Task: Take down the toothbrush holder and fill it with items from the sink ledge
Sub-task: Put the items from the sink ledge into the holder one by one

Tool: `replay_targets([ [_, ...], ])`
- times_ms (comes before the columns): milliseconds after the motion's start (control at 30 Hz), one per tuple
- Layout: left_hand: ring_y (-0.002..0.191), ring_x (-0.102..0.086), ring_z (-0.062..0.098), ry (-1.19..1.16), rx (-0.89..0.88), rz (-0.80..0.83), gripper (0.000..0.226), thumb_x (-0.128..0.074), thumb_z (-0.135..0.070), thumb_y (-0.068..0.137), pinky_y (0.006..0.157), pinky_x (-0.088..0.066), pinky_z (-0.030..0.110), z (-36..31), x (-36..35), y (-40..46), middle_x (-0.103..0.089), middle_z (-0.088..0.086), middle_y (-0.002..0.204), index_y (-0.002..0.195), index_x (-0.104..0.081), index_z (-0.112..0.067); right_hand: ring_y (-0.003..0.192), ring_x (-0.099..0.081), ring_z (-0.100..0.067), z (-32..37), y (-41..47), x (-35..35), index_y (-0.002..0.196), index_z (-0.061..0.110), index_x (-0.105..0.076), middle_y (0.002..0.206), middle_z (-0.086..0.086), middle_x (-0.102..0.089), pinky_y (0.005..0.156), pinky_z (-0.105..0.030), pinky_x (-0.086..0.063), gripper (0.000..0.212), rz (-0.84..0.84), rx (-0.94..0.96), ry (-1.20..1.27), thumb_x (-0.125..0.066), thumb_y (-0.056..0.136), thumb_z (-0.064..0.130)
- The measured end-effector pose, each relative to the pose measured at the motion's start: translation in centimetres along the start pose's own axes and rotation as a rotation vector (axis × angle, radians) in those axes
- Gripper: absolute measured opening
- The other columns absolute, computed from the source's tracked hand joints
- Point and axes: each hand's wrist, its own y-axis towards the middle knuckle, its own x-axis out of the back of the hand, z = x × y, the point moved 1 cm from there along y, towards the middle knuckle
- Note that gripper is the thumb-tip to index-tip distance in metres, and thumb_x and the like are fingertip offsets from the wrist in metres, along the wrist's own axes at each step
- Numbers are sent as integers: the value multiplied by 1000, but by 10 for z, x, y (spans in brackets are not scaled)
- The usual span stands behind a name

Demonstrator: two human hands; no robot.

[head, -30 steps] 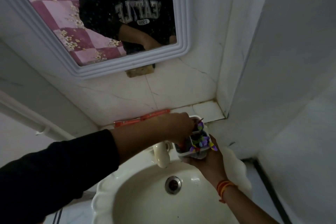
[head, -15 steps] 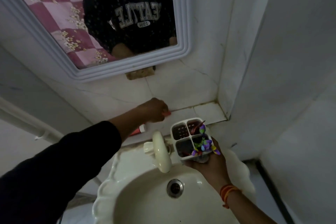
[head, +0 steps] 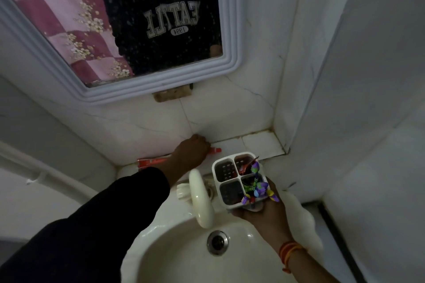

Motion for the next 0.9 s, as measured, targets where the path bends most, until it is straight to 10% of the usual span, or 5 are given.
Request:
replay_targets([
  [167,93,-63,23,-312,-146,-147,38,-50,-33,100,78,-54,39,-20,60,-20,-62,6,111,135,-55,-19,100,-59,23,3,1,0,118,29,-56,115,13,-68,75,2,-49,80,22,17,19,-101,53,9],
  [400,89,-62,11,53,-239,-17,42,-73,-53,82,67,-49,27,-66,163,-78,-66,-6,107,118,-72,-31,103,-60,22,7,-3,-1,118,26,-58,115,14,-68,79,3,-47,81,14,39,34,-102,52,10],
  [600,56,-42,9,91,-187,170,36,-75,-35,84,51,-41,25,-113,146,-94,-51,-6,75,114,-68,-17,112,-62,11,7,-3,0,117,39,-58,117,18,-68,91,-8,-51,85,-8,76,-25,-104,46,27],
  [767,72,-57,14,-8,-194,300,36,-72,-33,87,67,-49,29,-114,126,-94,-60,-3,81,119,-70,-17,104,-69,-5,3,-5,1,108,31,-64,106,10,-72,95,-35,-59,70,45,21,-25,-101,49,34],
  [900,102,-68,9,-289,-183,285,30,-73,-27,85,91,-54,26,-81,141,-95,-77,-9,110,114,-77,-28,90,-59,27,11,-8,2,106,29,-58,101,19,-64,79,2,-48,71,-1,56,31,-99,54,2],
])
